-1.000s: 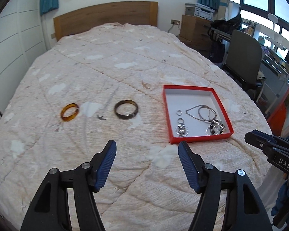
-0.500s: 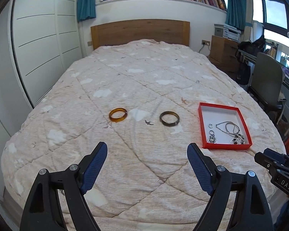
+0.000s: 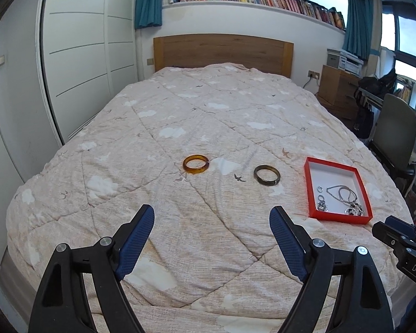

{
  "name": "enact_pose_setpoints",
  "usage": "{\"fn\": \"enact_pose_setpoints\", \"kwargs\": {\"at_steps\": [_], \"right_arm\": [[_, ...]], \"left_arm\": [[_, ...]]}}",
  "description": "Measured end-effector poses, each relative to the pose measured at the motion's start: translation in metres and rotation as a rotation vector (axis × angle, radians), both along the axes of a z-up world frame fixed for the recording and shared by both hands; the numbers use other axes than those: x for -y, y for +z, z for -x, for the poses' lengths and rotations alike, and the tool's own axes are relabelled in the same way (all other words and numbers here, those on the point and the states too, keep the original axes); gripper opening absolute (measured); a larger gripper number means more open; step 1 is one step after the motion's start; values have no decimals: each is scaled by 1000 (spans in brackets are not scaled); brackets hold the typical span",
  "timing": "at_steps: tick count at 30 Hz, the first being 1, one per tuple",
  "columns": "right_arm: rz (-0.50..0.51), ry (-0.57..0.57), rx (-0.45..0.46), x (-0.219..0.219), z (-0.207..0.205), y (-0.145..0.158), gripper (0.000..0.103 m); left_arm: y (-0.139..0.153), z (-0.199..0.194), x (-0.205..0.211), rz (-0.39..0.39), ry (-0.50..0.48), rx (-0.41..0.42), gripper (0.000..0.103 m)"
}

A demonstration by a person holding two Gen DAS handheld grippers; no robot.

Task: Organize jewelry
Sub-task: 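Move both open tools back toward the amber and dark brown bangles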

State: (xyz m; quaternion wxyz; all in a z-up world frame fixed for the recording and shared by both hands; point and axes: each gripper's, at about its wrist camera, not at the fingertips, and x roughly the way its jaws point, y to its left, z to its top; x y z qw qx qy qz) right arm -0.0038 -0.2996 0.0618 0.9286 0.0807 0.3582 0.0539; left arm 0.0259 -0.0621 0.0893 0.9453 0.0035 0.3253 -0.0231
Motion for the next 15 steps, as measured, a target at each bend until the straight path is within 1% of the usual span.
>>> {"fn": "enact_pose_setpoints", "kwargs": {"at_steps": [5,9,12,15], "right_arm": [[-7,1,-9,-3,-7,-7,42],[-5,10,-19,-7,-15,-14,42],[13,31,-34,-11,-28,-17,42],[13,49,-50,-12,-49,-20,42]], "left_arm": [[-9,-7,-9,7,14,-16,84],[-18,-20,-13,12,21,-50,84],[-27,-38,-25,39,24,-92,84],[-35,-63,-41,54,56,-124,84]]}}
